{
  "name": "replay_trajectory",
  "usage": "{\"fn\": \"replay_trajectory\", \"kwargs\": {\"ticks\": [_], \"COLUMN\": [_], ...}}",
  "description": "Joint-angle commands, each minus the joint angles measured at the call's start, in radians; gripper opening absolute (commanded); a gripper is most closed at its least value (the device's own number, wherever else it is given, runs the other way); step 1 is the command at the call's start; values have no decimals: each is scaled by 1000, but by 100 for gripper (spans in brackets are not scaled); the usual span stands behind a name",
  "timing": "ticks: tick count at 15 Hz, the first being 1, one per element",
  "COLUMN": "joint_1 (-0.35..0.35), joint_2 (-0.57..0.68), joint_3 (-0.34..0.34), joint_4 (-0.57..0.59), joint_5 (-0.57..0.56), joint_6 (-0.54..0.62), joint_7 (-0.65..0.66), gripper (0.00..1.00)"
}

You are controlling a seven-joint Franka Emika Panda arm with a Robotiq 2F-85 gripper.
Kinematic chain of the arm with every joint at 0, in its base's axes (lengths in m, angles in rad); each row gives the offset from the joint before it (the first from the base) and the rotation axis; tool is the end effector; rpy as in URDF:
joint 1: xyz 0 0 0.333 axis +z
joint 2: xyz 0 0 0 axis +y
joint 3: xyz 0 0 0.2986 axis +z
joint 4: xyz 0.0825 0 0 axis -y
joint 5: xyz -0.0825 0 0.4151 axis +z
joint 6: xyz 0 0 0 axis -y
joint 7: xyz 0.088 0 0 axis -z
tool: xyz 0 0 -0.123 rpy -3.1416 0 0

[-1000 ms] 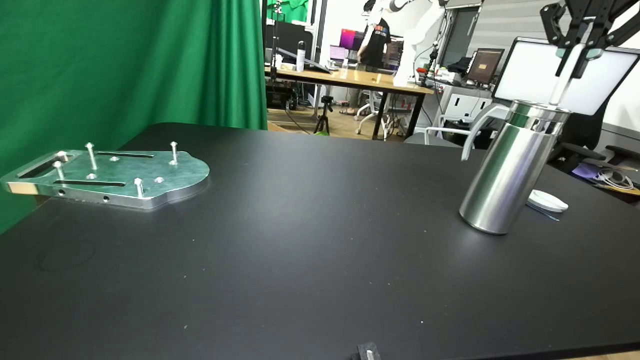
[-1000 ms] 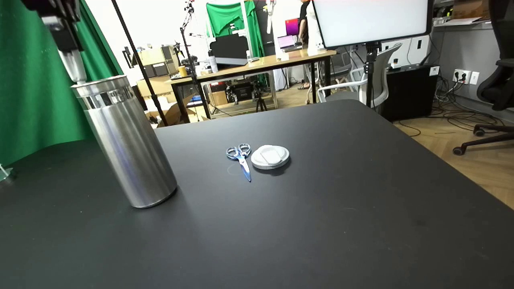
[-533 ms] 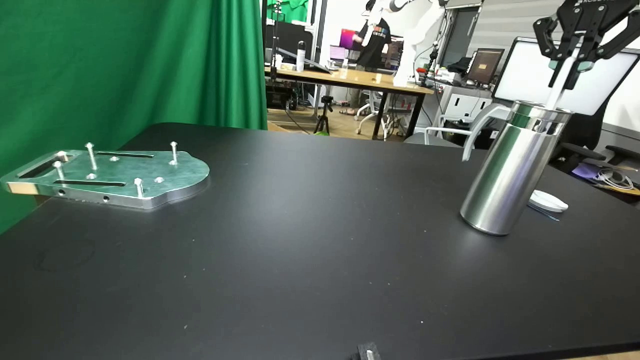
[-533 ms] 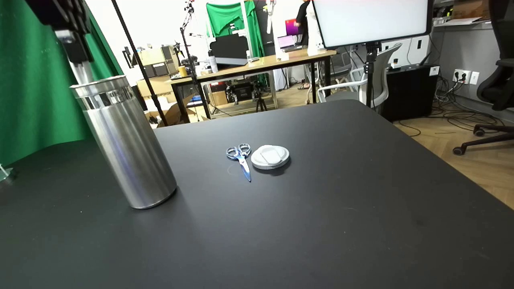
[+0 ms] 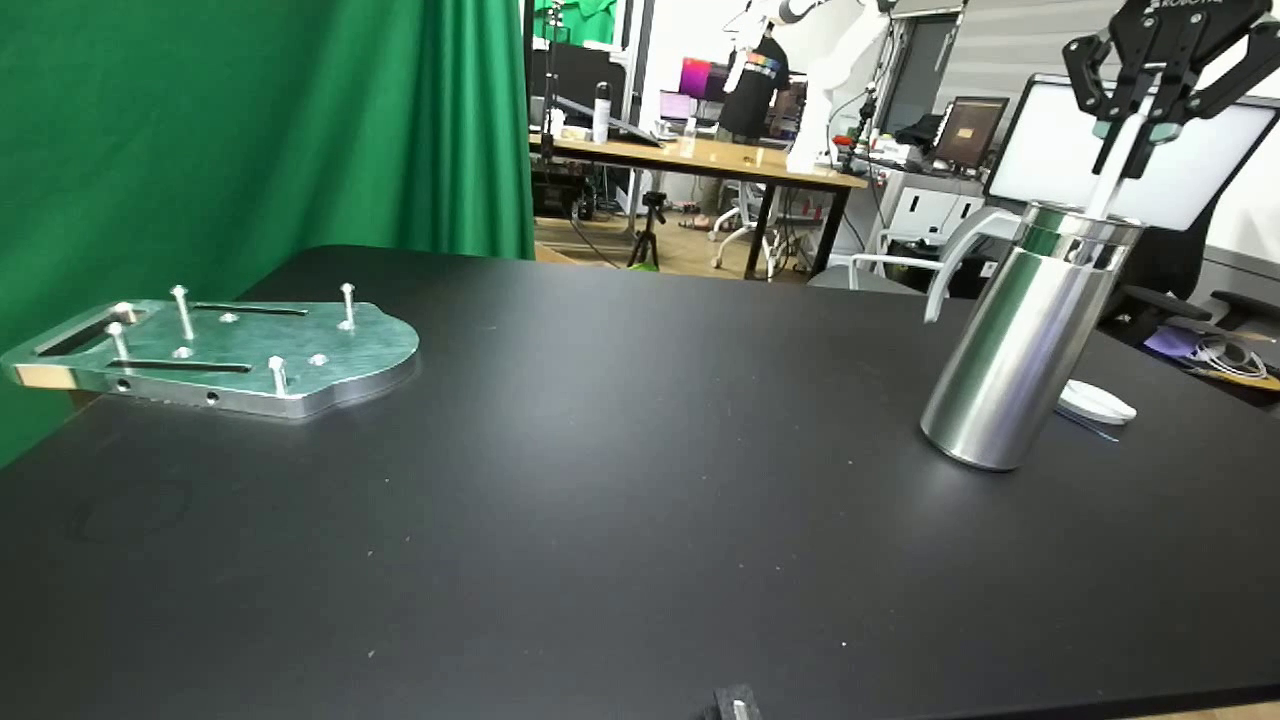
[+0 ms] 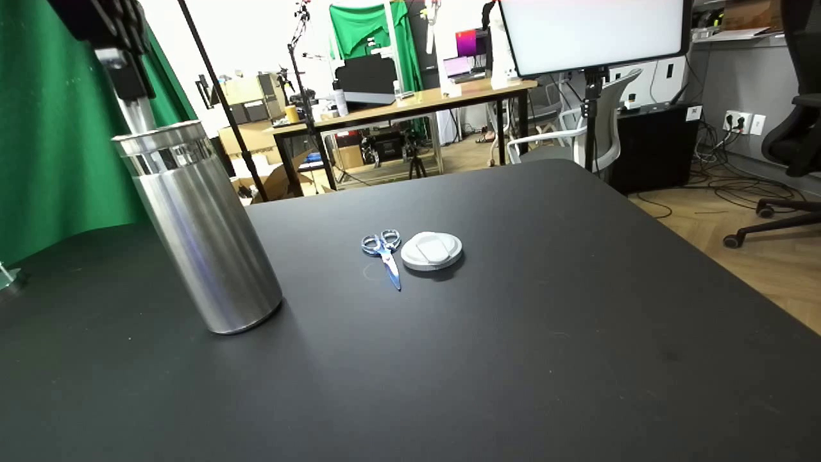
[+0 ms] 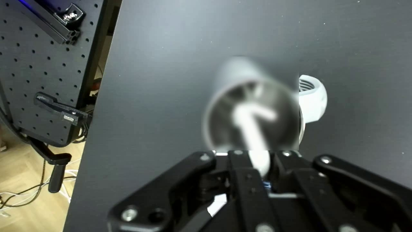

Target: Use the brush to clean the inside of the silver bottle

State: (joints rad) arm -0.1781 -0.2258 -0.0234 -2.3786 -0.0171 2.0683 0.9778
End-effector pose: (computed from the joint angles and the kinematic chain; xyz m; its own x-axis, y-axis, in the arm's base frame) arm 0.4730 -0.0976 0.3532 0.3888 -0.9205 -0.0397 -0.9174 -0.3907 0.0751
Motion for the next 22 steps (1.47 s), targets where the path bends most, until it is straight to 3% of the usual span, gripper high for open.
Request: {"fn": "replay_trajectory", "kwargs": {"ticks": [1, 9, 22], "joint_1": [11, 13, 17], "joint_2": [-11, -59, 81], "joint_3": [-10, -14, -16], "joint_4": [39, 30, 26], "joint_5": [20, 87, 88], "joint_6": [-5, 57, 85], "joint_7": [16, -14, 6], "gripper": [4, 4, 4]}}
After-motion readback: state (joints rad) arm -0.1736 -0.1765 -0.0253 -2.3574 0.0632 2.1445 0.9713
